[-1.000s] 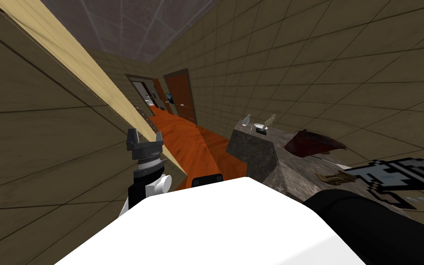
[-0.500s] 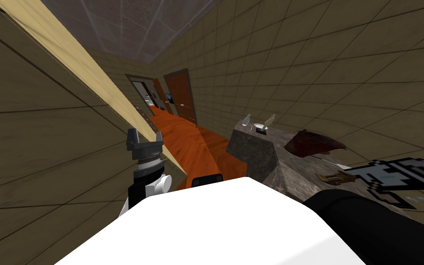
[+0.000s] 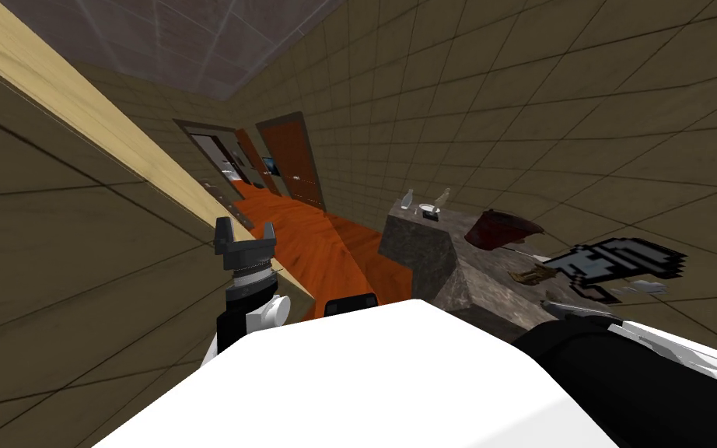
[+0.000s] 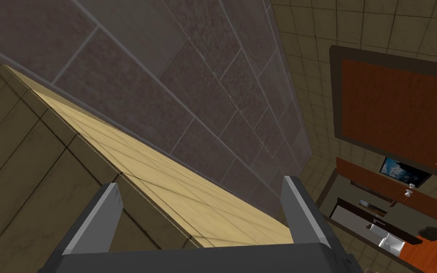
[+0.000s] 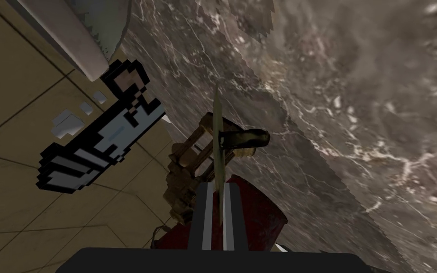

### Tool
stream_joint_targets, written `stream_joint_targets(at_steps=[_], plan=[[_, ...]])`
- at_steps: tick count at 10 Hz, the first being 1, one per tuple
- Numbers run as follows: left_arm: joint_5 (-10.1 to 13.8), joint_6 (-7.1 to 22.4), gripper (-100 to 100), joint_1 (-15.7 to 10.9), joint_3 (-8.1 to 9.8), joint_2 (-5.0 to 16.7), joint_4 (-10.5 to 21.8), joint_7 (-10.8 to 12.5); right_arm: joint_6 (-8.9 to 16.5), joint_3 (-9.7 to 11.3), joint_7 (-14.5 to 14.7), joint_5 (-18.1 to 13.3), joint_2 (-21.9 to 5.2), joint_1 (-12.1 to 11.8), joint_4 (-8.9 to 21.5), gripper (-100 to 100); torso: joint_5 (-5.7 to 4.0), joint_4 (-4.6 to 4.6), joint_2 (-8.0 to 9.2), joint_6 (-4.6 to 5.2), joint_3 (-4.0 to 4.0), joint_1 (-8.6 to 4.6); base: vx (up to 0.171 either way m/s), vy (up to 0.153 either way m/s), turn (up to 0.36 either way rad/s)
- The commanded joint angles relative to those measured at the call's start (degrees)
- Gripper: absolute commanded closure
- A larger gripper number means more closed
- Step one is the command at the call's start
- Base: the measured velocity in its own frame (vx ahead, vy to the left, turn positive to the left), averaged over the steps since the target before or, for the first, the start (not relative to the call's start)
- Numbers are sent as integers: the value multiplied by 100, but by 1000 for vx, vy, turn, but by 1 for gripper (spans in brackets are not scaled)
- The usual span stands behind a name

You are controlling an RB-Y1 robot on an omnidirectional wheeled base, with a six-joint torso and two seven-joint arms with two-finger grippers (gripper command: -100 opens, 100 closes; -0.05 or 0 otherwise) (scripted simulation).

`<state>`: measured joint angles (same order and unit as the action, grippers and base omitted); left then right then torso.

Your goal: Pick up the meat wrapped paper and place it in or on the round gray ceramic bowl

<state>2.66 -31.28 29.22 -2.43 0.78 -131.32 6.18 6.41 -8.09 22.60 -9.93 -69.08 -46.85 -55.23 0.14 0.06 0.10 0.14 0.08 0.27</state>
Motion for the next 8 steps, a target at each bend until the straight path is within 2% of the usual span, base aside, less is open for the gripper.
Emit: stream_joint_targets(at_steps=[1, 2, 5, 6, 8], plan=[[0, 0, 0, 0, 0, 0, 0, 0, -96, -121, 13, 12, -143, -72, -191, 100, 0, 0, 0, 0, 0, 0, -36, 40, -196], [0, 0, 0, 0, 0, 0, 0, 0, -96, -121, 13, 12, -143, -72, -191, 100, -2, 2, 2, -3, 2, -3, -26, 22, -59], [0, 0, 0, 0, 0, 0, 0, 0, -372, -352, -7, 139, -563, -312, -479, 100, -2, 5, 8, 2, 7, -14, -43, 10, -201], [0, 0, 0, 0, 0, 0, 0, 0, -372, -352, -7, 139, -563, -312, -479, 100, -4, 7, 13, 3, 10, -18, -42, -12, -104], [0, 0, 0, -1, 0, 1, 0, 0, -501, -474, -57, 274, -842, -536, -629, 100, -8, 6, 6, -3, 7, -26, -37, -28, -147]])
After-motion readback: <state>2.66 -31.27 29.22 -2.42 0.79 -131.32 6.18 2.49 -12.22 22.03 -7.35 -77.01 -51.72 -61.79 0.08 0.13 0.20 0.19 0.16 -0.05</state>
